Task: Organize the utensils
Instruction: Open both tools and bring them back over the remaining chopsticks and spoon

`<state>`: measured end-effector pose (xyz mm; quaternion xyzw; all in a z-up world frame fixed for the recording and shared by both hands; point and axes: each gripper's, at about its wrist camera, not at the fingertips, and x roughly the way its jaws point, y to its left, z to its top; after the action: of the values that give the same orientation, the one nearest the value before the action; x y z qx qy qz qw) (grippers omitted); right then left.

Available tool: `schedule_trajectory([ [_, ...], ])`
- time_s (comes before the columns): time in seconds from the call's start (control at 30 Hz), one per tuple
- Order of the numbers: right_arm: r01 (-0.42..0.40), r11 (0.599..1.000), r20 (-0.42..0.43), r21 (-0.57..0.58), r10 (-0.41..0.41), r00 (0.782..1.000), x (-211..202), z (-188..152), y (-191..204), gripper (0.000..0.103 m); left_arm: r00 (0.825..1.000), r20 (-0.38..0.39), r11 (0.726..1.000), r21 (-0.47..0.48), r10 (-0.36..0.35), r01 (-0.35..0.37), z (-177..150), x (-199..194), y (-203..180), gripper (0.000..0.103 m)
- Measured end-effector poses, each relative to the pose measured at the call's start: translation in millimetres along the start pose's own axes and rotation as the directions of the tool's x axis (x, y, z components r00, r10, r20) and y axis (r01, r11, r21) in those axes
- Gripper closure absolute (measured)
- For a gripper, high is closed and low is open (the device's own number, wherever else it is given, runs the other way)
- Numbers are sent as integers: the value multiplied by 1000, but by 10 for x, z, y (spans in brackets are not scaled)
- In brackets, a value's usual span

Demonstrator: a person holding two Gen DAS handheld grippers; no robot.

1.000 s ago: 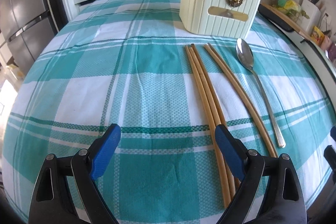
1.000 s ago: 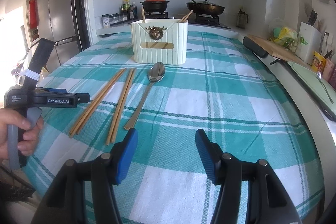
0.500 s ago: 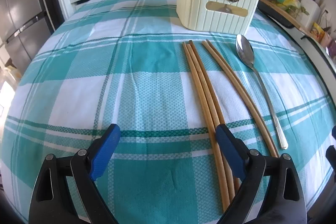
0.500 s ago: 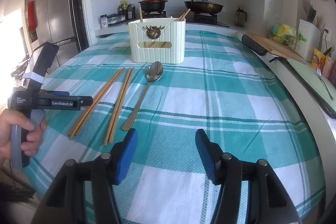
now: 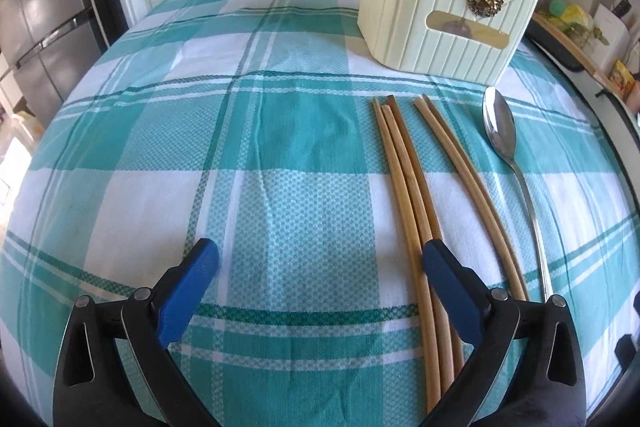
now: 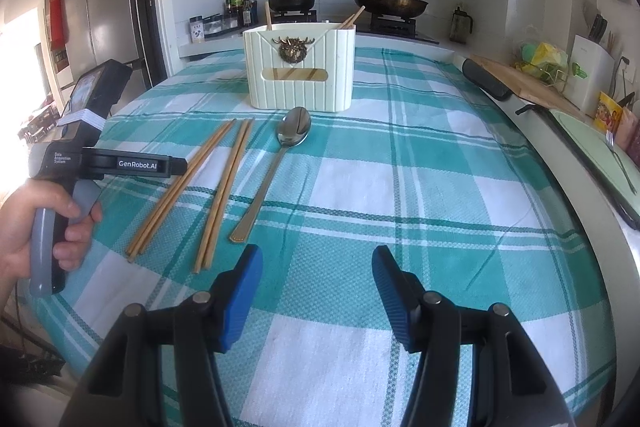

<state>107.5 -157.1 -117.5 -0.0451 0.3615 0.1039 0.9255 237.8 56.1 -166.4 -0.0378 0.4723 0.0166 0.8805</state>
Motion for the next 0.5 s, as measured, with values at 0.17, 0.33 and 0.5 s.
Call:
schedule_trajectory([
  [0.17, 2, 1000, -1, 0, -2, 1000, -5, -6, 6, 45, 1000, -18, 1000, -13, 8, -8, 114, 78, 18, 0],
  [0.33, 7, 1000, 2, -5, -7, 1000, -34, -4, -11, 45, 1000, -27, 1000, 3, 3, -3, 74, 51, 28, 0],
  [0.5, 16, 1000, -3, 11, -16, 1000, -41, -2, -61, 45, 999, -46, 1000, 20, 7, -6, 45, 42, -15, 0],
])
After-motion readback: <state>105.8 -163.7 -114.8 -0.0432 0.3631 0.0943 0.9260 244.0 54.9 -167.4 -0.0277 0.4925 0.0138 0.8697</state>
